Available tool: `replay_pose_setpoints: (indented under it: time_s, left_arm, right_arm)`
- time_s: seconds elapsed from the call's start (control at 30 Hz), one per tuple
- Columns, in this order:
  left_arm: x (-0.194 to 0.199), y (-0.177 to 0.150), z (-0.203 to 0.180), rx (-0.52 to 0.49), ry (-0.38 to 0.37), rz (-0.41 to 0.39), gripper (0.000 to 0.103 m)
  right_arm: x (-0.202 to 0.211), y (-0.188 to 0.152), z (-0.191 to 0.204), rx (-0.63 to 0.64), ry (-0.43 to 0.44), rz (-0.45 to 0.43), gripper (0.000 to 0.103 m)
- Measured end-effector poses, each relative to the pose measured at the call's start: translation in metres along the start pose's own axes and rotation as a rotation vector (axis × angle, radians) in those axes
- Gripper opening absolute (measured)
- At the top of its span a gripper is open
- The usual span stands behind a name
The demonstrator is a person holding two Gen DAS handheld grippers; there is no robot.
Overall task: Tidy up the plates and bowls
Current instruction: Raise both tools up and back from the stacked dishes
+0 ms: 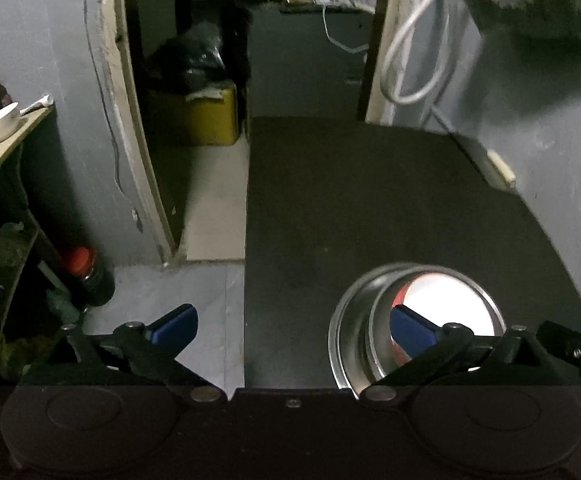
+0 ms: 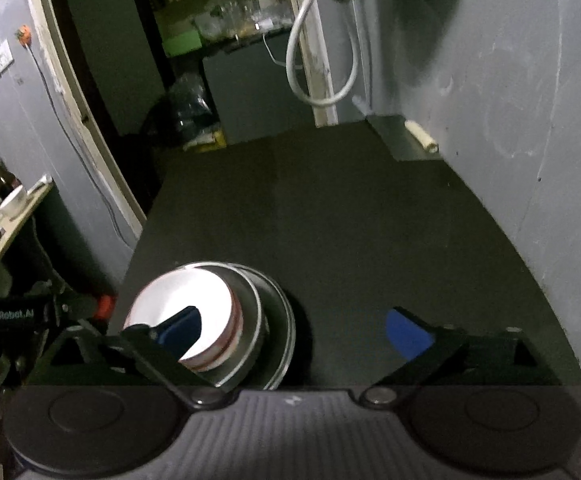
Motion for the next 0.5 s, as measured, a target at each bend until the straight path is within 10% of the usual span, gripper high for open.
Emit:
replay_pose_setpoints:
  time_s: [0.5]
  left_arm:
    - [0.023,-0.007,0.003,-0.041,-0.064,-0.027,0.102]
  right_arm:
    - [0.022,-0.017,0.005,0.031,-0.052,-0.062,0.103]
Point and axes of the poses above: each gripper's, at about its wrist camera, not at the fingertips, and x roughly against the way its jaws point, z to its left, y to its top, the point moved 7 cm from there along -x, roughly the way its jaws point, and after that the axes turned 4 degrees about -y, right-handed, at the moved point
